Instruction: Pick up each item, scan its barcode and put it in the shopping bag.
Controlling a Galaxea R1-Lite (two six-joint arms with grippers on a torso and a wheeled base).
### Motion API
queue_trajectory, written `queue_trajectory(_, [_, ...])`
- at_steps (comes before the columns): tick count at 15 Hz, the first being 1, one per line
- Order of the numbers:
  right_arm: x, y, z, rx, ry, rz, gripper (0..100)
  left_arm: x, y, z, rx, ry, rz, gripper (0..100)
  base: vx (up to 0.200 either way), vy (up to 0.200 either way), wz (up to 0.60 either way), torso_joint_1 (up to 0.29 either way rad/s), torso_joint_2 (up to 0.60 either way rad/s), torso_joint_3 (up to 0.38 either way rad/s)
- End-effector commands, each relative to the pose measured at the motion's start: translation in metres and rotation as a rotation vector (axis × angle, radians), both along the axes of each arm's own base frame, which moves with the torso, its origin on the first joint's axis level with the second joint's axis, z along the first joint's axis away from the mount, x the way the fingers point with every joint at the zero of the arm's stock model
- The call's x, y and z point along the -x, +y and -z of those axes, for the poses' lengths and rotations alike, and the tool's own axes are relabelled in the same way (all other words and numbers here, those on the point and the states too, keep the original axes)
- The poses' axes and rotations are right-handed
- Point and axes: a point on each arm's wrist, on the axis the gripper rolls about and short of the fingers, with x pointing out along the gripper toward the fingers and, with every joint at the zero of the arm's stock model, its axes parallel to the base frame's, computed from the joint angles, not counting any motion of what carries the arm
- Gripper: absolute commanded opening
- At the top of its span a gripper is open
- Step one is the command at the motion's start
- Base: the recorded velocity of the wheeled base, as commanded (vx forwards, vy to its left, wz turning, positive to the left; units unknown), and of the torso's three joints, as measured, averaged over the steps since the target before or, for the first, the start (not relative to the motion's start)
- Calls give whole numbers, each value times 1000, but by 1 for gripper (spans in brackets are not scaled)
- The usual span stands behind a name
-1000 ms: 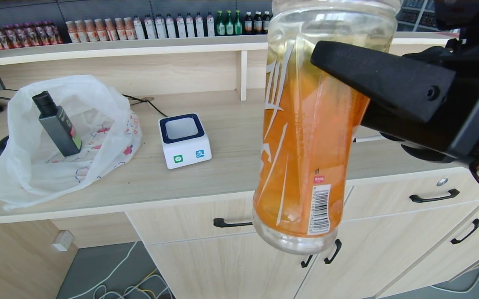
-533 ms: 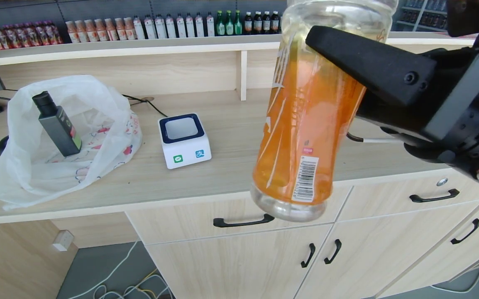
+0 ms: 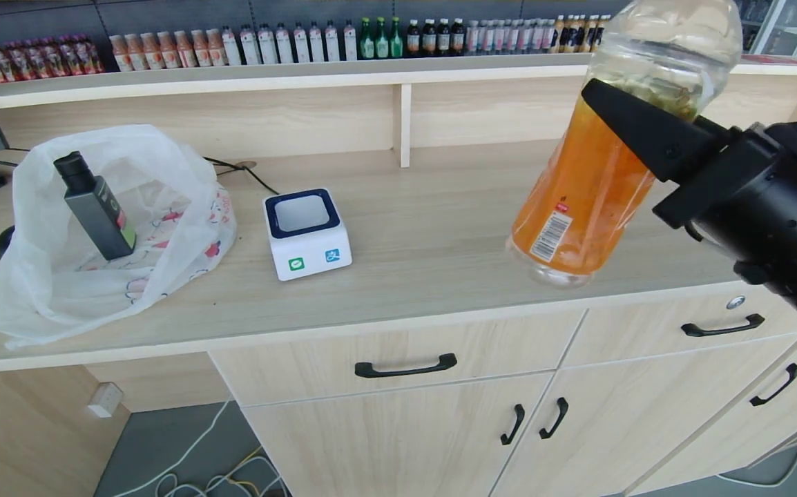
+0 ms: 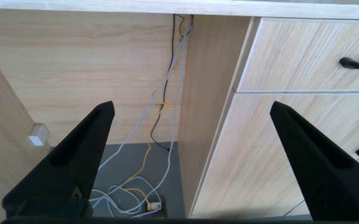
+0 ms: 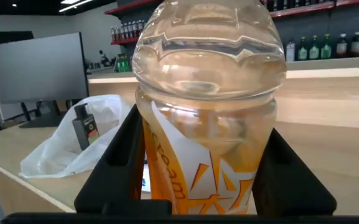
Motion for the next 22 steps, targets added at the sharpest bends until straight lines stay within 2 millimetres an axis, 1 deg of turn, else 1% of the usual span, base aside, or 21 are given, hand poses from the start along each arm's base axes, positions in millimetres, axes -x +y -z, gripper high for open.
queue_trajectory(1, [18, -19, 2, 8, -39, 128, 0, 0, 0, 0, -1, -1, 0, 100, 0, 0, 0, 0, 0, 0])
queue_trajectory(2, [26, -23, 8, 15, -28, 150, 0, 0, 0, 0, -3, -1, 0, 100, 0, 0, 0, 0, 0, 0])
queue_trajectory(3, [30, -27, 9, 13, -25, 158, 0, 0, 0, 0, 1, -1, 0, 100, 0, 0, 0, 0, 0, 0])
queue_trajectory(5, [30, -28, 8, -6, -15, 194, 0, 0, 0, 0, 1, -1, 0, 100, 0, 0, 0, 0, 0, 0])
queue_trajectory(8, [21, -24, 11, 14, 3, 251, 0, 0, 0, 0, 2, -1, 0, 100, 0, 0, 0, 0, 0, 0])
queue_trajectory(10, [10, -24, 15, 25, 24, 317, 0, 0, 0, 0, 1, -1, 0, 100, 0, 0, 0, 0, 0, 0])
queue_trajectory(12, [5, -20, 14, 21, 29, 320, 0, 0, 0, 0, 2, -1, 0, 100, 0, 0, 0, 0, 0, 0])
queue_trajectory(18, [3, -17, 21, 10, 79, 287, 0, 0, 0, 0, 4, -1, 0, 100, 0, 200, 0, 7, -1, 2])
queue_trajectory(21, [3, -17, 15, -1, 62, 289, 0, 0, 0, 0, 4, -1, 0, 100, 0, 200, 0, -2, 2, 4])
queue_trajectory(22, [3, -17, 17, 6, 66, 290, 0, 0, 0, 0, 4, -1, 0, 100, 0, 200, 0, 7, 7, -2])
